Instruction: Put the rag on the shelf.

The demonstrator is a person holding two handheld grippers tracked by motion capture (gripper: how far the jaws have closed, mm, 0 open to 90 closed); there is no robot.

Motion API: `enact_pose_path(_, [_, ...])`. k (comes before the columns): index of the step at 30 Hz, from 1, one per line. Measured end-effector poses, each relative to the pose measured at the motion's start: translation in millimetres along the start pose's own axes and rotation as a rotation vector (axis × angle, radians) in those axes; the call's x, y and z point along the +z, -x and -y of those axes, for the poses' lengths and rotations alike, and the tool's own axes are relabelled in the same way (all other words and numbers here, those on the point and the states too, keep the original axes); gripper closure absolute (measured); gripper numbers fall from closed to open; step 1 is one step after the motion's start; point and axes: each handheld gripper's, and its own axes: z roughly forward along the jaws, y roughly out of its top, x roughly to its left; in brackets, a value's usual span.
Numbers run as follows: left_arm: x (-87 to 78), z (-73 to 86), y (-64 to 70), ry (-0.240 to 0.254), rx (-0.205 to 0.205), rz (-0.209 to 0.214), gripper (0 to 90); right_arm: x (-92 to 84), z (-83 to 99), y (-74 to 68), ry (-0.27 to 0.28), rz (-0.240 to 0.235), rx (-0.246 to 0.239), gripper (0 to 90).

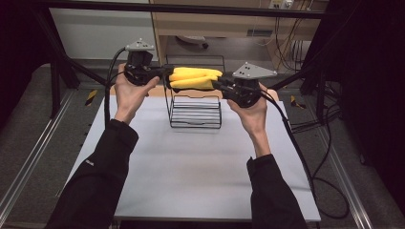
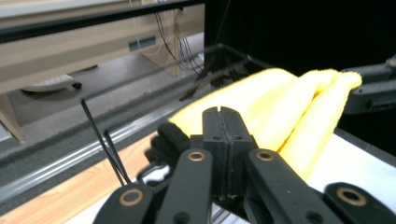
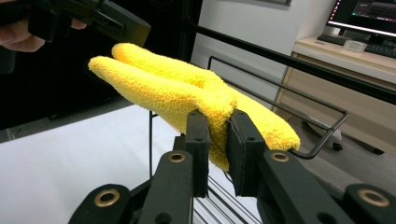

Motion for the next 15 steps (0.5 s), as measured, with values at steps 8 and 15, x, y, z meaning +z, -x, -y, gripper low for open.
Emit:
enact_pose_path(8, [4.6,13.1,7.2,-0.034,0.055,-0.009,90.0,-2.0,6.4,-1.7,-0.024,-0.02,0.021,73.4])
enact_pose_path(15, [11.4,22.3,10.3,-0.049,0.066,-0.007,90.0,-7.5,7.0,-6.6,-0.031,-0.036,0.027,59.6])
